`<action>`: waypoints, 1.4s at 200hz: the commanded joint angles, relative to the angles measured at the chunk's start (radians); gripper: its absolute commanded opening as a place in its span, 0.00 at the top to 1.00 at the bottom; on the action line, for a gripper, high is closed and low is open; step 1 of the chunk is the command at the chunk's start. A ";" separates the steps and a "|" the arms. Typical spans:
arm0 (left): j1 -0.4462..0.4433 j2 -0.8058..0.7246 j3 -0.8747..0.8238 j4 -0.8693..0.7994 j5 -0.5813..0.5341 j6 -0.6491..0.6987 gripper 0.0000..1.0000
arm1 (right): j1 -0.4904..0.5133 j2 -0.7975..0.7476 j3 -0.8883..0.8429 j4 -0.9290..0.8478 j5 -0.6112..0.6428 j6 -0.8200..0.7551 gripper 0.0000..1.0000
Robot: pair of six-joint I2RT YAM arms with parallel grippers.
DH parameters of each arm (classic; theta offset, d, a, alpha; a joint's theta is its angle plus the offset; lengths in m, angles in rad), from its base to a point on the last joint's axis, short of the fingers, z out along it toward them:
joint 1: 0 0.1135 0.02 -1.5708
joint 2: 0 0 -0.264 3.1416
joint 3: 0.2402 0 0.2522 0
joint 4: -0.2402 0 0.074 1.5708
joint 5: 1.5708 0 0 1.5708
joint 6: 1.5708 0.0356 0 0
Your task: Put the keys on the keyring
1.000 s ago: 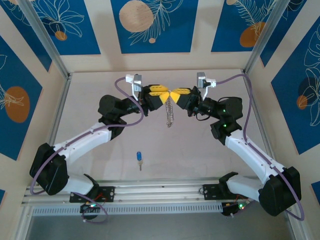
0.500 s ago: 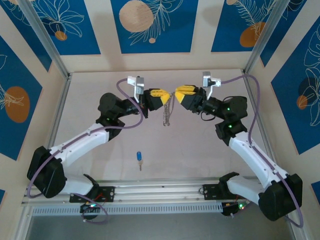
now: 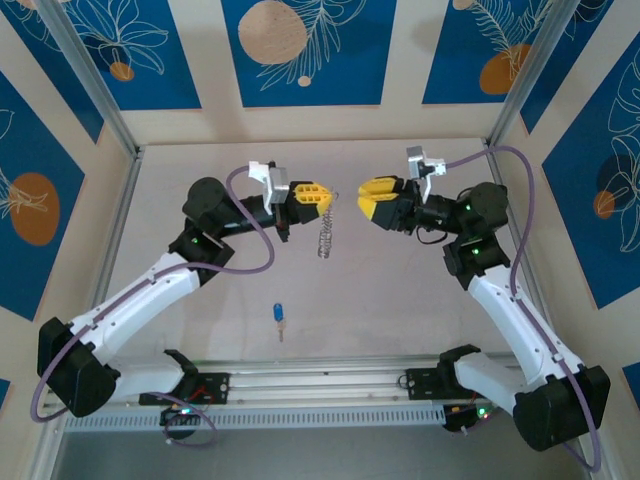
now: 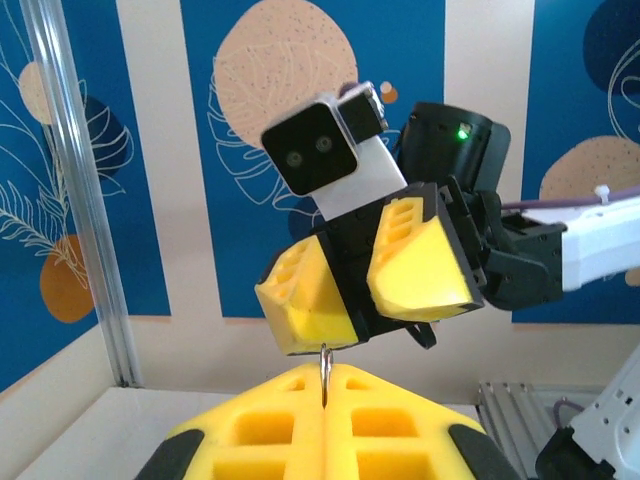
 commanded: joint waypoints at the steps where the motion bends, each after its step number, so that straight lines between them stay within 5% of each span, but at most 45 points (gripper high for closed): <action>1: 0.004 0.008 0.057 -0.061 0.052 0.073 1.00 | 0.041 0.015 0.057 -0.074 -0.054 -0.089 0.59; 141: 0.005 0.056 0.112 -0.084 0.119 0.018 1.00 | 0.075 0.079 0.070 -0.019 -0.023 -0.096 0.67; 175: 0.004 0.062 0.117 -0.079 0.126 0.009 1.00 | 0.087 0.093 0.075 0.004 -0.034 -0.086 0.77; 202: 0.005 0.062 0.119 -0.067 0.129 -0.003 1.00 | 0.099 0.099 0.082 -0.010 -0.058 -0.099 1.00; 245: 0.005 0.057 0.112 -0.038 0.118 -0.032 1.00 | 0.098 0.080 0.069 -0.032 -0.029 -0.124 1.00; 261: 0.005 0.037 0.094 -0.031 0.082 -0.032 0.55 | 0.087 0.066 0.055 -0.021 0.001 -0.119 1.00; 280: 0.006 -0.003 0.064 -0.056 0.027 -0.004 0.41 | 0.064 0.051 0.034 0.023 0.019 -0.087 1.00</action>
